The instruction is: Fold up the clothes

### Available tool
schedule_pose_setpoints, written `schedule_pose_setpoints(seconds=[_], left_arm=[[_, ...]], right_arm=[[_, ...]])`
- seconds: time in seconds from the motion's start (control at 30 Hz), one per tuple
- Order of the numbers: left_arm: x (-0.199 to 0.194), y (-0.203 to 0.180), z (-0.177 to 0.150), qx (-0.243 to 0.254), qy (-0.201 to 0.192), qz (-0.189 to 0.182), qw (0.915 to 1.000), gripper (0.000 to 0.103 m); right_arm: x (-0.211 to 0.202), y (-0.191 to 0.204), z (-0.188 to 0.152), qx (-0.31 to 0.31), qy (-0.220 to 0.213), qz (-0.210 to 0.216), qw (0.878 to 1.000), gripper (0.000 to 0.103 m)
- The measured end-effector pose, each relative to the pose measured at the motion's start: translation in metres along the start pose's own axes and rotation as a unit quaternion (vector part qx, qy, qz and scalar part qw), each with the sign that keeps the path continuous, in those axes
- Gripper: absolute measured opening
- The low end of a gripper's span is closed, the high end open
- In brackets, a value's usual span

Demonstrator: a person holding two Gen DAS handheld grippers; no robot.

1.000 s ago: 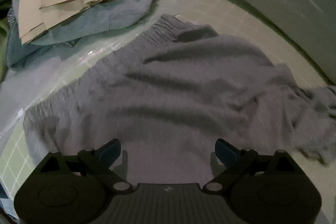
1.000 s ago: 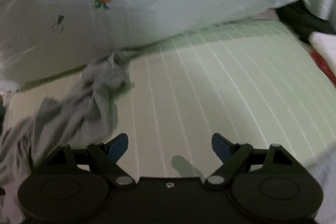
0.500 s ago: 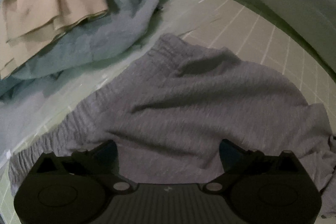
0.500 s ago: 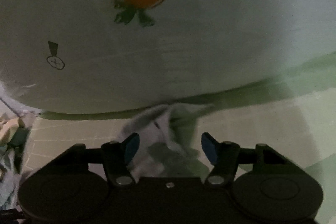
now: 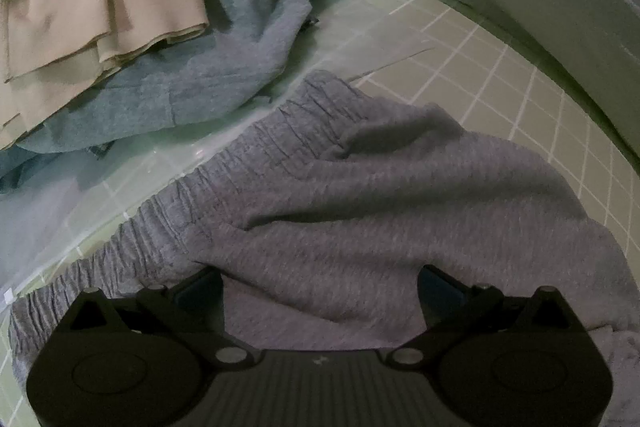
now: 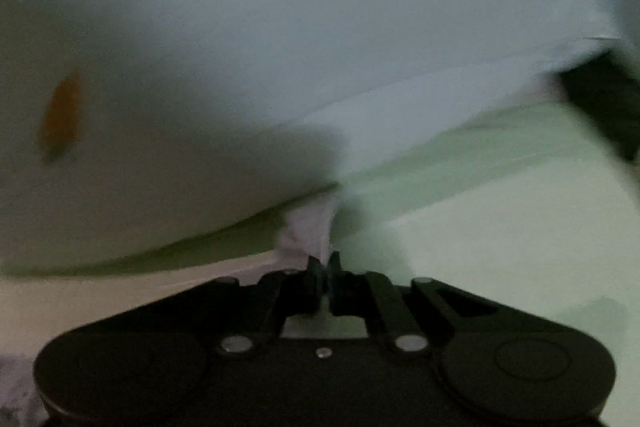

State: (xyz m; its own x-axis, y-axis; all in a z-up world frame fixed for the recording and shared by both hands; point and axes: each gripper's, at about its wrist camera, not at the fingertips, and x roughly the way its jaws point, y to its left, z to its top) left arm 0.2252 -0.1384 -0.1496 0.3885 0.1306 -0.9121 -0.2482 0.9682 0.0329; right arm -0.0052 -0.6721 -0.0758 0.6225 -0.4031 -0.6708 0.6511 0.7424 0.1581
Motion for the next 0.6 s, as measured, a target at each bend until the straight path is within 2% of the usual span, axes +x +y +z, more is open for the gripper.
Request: schedule_pose_setpoints(seconds=[0.07,0.2,0.3,0.4,0.43,0.47,0.5,0.53,0.6], left_arm=[[0.000,0.000,0.000,0.000,-0.001,0.000,1.0000,0.103],[0.001,0.000,0.000,0.001,-0.003,-0.001,1.0000,0.103],[0.001,0.001,0.000,0.003,-0.005,-0.002,1.0000,0.103],[0.001,0.001,0.000,0.005,-0.006,-0.003,1.0000,0.103],[0.001,0.001,0.000,0.004,-0.006,-0.003,1.0000,0.103],[0.002,0.001,0.000,0.004,-0.007,-0.003,1.0000,0.103],[0.002,0.001,0.000,0.002,-0.007,-0.002,1.0000,0.103],[0.002,0.002,0.000,0.002,-0.006,-0.002,1.0000,0.103],[0.001,0.002,0.000,0.001,-0.006,-0.002,1.0000,0.103]], right_arm=[[-0.021,-0.041,0.005,0.027,-0.017,-0.053,0.998,0.002],[-0.055,-0.099,0.010,0.054,-0.033,-0.118,0.991,0.002],[-0.067,-0.117,0.003,0.055,-0.025,-0.151,0.987,0.002],[-0.067,-0.119,-0.012,0.069,-0.005,-0.157,0.985,0.005],[-0.066,-0.118,-0.017,0.074,0.006,-0.160,0.984,0.009],[-0.064,-0.116,-0.023,0.082,0.020,-0.161,0.983,0.027],[-0.063,-0.114,-0.030,0.094,0.028,-0.160,0.982,0.052],[-0.063,-0.113,-0.037,0.109,0.031,-0.158,0.981,0.060],[-0.060,-0.114,-0.048,0.133,0.037,-0.149,0.979,0.064]])
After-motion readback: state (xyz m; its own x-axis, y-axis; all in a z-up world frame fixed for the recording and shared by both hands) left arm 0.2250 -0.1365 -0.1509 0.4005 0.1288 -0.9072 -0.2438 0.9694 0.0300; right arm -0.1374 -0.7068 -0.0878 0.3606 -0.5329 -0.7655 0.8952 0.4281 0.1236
